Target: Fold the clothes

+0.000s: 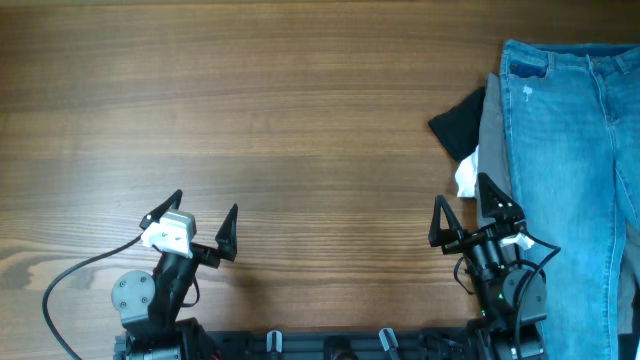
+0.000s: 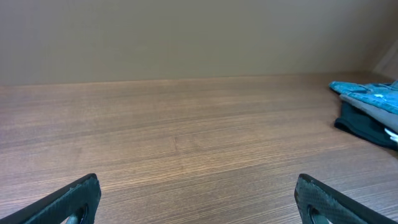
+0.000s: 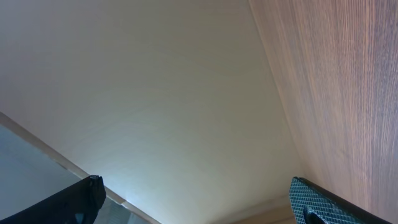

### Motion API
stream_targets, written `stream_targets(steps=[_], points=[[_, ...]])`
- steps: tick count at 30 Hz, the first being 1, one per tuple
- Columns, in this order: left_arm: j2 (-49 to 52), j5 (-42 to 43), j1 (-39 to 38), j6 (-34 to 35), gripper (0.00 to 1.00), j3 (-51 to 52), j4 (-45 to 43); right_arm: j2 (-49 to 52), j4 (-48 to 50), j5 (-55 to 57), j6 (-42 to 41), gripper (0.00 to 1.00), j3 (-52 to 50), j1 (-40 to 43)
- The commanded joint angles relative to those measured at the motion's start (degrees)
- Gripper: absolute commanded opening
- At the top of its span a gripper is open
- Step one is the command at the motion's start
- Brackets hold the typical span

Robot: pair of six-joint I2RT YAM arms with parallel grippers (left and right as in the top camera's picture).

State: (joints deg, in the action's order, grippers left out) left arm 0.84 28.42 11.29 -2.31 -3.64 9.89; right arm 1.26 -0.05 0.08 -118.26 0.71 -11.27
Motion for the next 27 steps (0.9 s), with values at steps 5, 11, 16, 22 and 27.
stream_targets(steps=[5, 11, 16, 22, 27], points=[[-0.5, 0.7, -0.3, -0.3, 1.00, 0.3, -0.1, 0.1, -0.2, -1.9, -0.4, 1.00, -0.1, -0.1], [-0.5, 0.7, -0.3, -0.2, 1.00, 0.3, -0.1, 0.7, 0.1, 2.2, -0.2, 1.00, -0.1, -0.1], [-0.5, 0.7, -0.3, -0.3, 1.00, 0.3, -0.1, 6.0, 0.5, 5.3, 73.9, 1.00, -0.1, -0.1], [-0.5, 1.7, -0.3, 1.4, 1.00, -0.3, -10.4, 14.7, 9.1, -8.2, 94.8, 1.00, 4.6, 0.0], [5.8, 1.7, -0.3, 6.1, 1.00, -13.6, -8.4, 30.3, -6.7, -12.7, 107.8, 1.00, 36.2, 0.0]])
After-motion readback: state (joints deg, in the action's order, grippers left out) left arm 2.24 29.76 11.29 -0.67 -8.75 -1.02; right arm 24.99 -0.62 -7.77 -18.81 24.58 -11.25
